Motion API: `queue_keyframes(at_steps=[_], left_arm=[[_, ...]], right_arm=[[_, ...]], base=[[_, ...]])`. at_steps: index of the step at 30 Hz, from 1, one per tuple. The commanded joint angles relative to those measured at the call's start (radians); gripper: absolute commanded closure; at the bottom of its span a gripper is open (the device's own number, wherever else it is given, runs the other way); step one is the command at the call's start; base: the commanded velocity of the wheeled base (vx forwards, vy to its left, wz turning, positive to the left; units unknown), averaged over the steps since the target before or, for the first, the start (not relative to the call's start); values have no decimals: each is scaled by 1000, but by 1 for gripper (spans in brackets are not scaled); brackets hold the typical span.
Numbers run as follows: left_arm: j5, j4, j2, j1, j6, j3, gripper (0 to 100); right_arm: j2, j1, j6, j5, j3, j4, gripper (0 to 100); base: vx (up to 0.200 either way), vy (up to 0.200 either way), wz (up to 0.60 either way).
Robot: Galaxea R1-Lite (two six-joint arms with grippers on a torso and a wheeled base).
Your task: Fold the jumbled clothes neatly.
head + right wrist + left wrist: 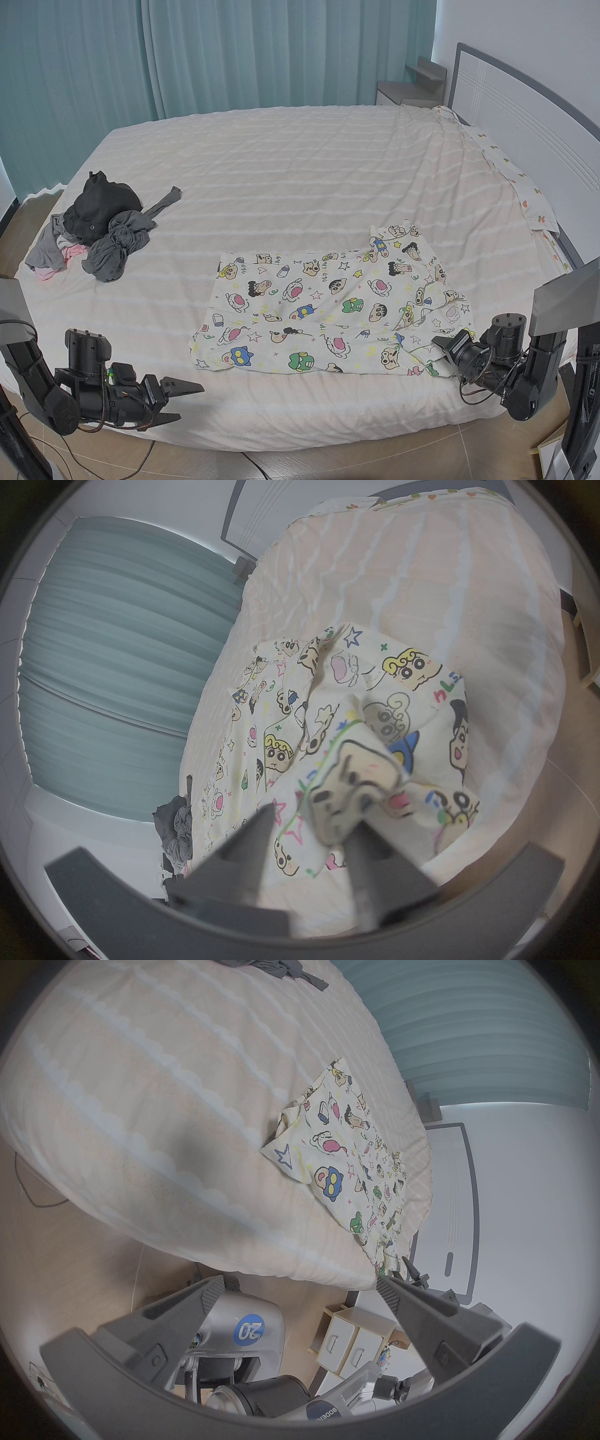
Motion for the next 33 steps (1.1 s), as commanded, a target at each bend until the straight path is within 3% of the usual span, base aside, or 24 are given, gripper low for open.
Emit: queue_keyframes(at_steps=[1, 16, 18, 20, 21, 22, 25, 28, 33], left_arm=[[0, 0, 5, 0, -1, 1, 0], [0, 0, 7, 0, 18, 11, 0], [0, 0, 7, 0, 26, 17, 0], [0, 0, 7, 0, 29, 17, 0], [0, 0, 7, 0, 29, 17, 0], [-1, 0, 7, 0, 29, 17, 0], [-1, 0, 7, 0, 29, 17, 0], [-1, 0, 10, 0, 29, 17, 0], [-1, 0, 11, 0, 30, 17, 0]], right_arm=[[-2, 2, -1, -3, 0, -15, 100], [-77, 27, -46, -36, -35, 7, 100], [-117, 25, -55, -36, -67, 73, 100], [-176, 22, -56, -36, -143, 226, 100], [-176, 22, -56, -36, -143, 226, 100], [-225, 14, -56, -35, -250, 419, 100], [-248, 11, -58, -30, -339, 565, 100], [-266, -13, -56, -23, -488, 797, 100], [-295, -41, -56, -13, -606, 985, 100]], base=[[0, 0, 0], [0, 0, 0], [0, 0, 0], [0, 0, 0], [0, 0, 0], [0, 0, 0], [0, 0, 0], [0, 0, 0], [0, 0, 0]])
